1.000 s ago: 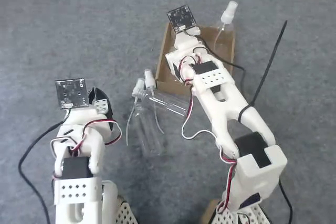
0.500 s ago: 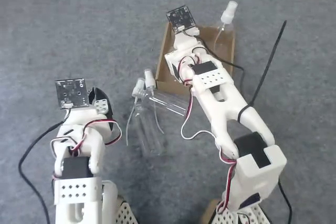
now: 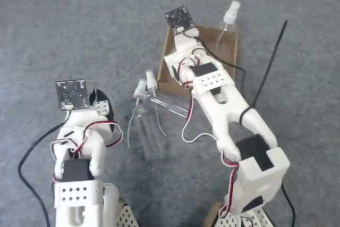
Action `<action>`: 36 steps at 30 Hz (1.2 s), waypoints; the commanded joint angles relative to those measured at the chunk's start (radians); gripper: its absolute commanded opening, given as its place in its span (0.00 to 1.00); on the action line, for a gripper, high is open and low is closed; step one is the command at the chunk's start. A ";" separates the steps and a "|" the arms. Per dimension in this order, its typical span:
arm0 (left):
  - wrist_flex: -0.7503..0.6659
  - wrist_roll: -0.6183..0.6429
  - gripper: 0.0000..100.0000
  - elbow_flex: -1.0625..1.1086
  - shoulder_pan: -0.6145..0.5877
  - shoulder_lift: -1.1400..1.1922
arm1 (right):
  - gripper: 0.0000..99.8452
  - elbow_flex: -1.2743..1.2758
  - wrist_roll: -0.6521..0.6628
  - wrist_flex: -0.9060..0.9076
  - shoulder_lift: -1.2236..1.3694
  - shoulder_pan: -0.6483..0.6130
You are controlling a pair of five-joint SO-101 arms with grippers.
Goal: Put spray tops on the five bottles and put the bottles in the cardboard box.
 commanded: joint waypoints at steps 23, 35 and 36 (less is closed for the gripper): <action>-0.029 0.000 0.01 -0.002 0.002 -0.015 | 0.27 -0.043 0.000 -0.012 -0.024 -0.036; -0.029 0.000 0.01 -0.002 0.002 -0.015 | 0.27 -0.049 0.000 0.062 -0.157 -0.036; -0.029 0.000 0.01 -0.002 0.002 -0.015 | 0.27 -0.049 0.000 0.073 -0.174 -0.036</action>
